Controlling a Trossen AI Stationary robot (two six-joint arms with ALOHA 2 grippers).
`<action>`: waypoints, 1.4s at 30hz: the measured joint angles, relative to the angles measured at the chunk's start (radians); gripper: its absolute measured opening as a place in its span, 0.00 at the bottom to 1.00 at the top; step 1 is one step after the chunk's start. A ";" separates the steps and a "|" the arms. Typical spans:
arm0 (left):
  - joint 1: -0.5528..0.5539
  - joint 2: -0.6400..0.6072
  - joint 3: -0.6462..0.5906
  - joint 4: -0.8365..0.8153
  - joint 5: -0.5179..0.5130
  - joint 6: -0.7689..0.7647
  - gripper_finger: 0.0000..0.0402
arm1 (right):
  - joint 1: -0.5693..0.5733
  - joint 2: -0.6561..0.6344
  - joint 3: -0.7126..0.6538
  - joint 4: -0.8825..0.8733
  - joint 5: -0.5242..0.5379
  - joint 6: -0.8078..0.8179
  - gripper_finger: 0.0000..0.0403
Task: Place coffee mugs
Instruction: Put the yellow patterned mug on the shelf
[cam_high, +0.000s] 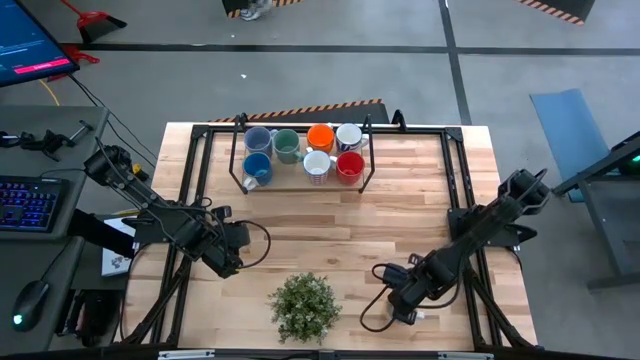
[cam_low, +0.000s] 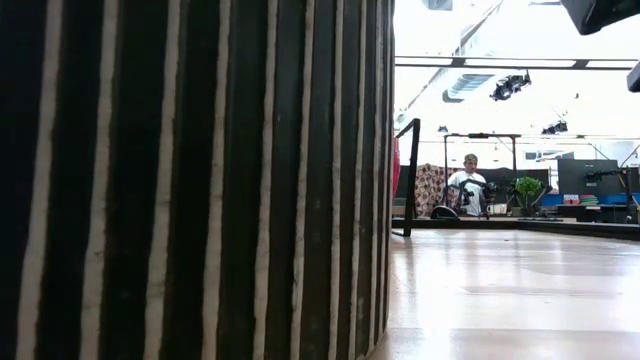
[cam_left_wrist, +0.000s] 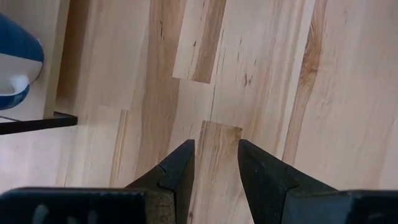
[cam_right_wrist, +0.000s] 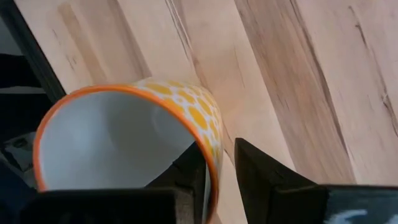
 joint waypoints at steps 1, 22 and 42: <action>0.000 0.000 0.000 0.000 0.000 0.000 0.28 | 0.000 0.008 0.000 0.006 0.000 0.000 0.15; 0.000 0.000 0.000 0.001 -0.004 0.000 0.28 | -0.003 0.056 0.000 -0.003 0.215 0.179 0.01; 0.000 0.000 0.000 -0.002 -0.008 -0.001 0.28 | -0.305 0.056 0.340 -0.322 0.773 -0.151 0.00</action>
